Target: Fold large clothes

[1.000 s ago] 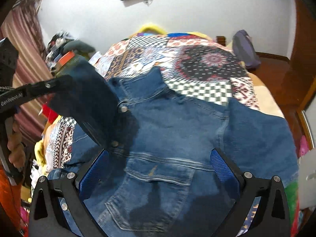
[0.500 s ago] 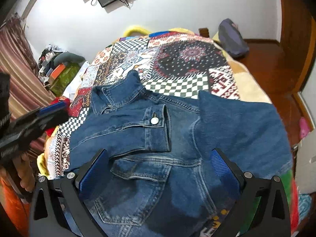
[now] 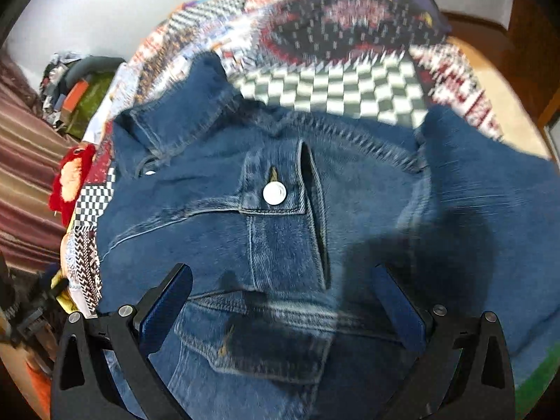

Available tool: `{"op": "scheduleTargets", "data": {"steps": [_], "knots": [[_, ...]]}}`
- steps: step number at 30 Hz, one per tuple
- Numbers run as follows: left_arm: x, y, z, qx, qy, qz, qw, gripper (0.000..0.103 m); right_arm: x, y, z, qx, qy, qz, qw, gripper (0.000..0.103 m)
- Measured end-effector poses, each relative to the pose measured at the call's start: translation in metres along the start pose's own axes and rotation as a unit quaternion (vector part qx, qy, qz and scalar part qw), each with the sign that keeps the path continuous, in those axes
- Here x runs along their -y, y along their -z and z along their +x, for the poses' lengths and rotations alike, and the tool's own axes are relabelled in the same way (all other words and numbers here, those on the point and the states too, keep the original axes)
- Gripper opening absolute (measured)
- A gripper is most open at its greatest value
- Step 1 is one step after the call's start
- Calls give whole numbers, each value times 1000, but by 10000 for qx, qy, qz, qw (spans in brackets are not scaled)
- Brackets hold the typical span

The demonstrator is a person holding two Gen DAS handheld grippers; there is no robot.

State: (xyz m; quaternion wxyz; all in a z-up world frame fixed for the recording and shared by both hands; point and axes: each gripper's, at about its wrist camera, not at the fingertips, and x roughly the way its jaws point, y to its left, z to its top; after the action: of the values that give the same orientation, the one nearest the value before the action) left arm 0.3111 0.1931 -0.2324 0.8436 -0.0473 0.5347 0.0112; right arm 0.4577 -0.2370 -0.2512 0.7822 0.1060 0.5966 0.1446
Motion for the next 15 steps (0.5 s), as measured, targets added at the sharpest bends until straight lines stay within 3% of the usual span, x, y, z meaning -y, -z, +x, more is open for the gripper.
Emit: {"op": "scheduleTargets", "data": {"steps": [6, 10, 11, 15], "knots": [[-30, 50, 40, -629, 163, -336, 9973, 87, -10, -8, 30, -132, 293, -149, 9994, 98], [-42, 63, 53, -690, 498, -783, 9933, 93, -34, -3, 40, -62, 653, -886, 9939, 68], [-43, 64, 55, -687, 519, -815, 9929, 94, -39, -2, 40, -36, 687, -1009, 9925, 66], [-42, 67, 55, -653, 446, -761, 9940, 95, -51, -1, 27, 238, 838, -1136, 9897, 27]]}}
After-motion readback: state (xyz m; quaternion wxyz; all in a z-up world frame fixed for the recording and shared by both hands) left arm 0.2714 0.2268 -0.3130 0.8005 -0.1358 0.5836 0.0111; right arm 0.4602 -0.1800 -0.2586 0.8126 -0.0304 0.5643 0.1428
